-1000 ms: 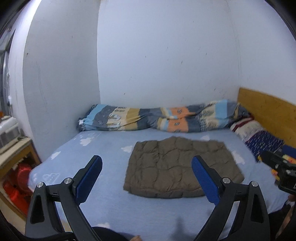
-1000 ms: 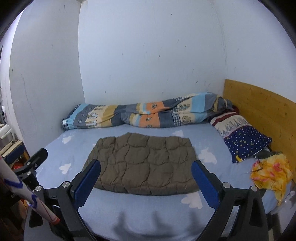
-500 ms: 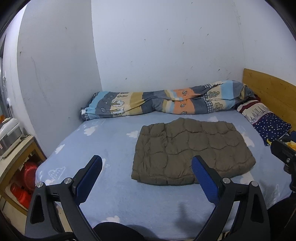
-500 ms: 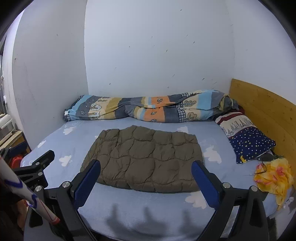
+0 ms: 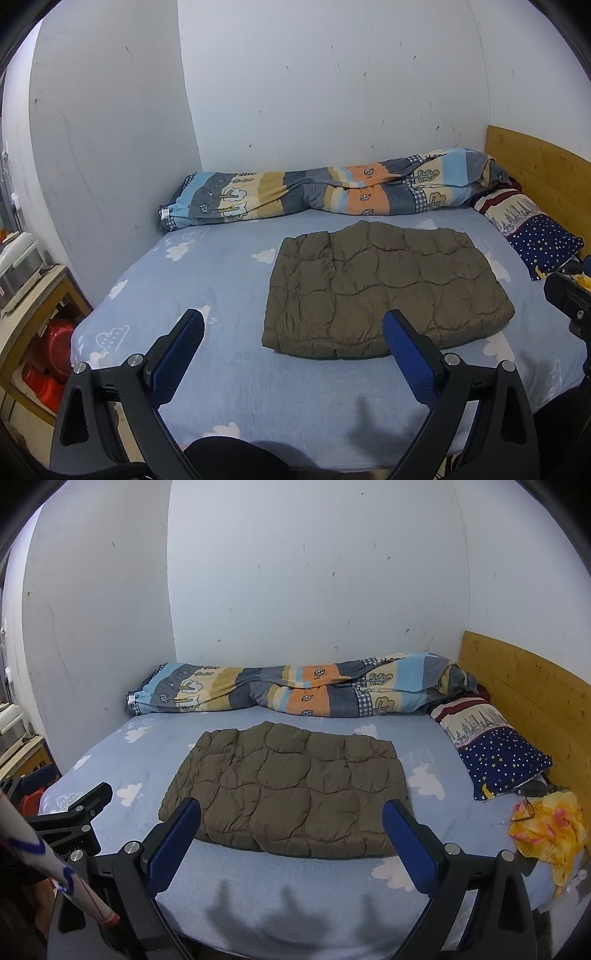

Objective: Fold large clothes

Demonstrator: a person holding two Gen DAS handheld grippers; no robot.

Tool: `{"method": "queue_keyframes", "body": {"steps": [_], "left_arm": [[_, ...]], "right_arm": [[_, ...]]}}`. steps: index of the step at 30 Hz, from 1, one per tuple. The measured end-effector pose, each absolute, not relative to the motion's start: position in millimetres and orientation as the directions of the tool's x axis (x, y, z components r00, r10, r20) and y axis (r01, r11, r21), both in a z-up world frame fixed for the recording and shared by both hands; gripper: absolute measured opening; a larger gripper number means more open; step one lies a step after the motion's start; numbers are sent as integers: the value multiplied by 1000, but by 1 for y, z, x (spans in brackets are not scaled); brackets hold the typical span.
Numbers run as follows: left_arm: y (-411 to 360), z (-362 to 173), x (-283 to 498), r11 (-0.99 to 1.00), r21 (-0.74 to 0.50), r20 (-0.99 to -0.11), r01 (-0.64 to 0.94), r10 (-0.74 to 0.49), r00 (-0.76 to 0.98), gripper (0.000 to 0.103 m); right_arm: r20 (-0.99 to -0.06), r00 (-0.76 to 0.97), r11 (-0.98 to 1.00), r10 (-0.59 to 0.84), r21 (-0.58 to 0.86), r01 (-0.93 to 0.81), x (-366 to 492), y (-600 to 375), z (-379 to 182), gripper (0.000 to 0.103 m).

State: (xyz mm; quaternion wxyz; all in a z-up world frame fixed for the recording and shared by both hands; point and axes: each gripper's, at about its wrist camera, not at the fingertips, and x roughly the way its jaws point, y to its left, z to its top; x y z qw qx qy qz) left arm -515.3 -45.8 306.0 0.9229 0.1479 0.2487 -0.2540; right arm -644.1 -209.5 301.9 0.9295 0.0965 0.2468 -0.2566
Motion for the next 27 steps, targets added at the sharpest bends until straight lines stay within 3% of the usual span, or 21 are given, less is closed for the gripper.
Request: {"method": "queue_keyframes", "body": {"steps": [27], "left_arm": [[-51, 297, -511, 830, 151, -550, 537, -381, 743, 97]], "right_arm": [[-540, 733, 848, -415, 64, 527, -635, -216, 286, 100]]}}
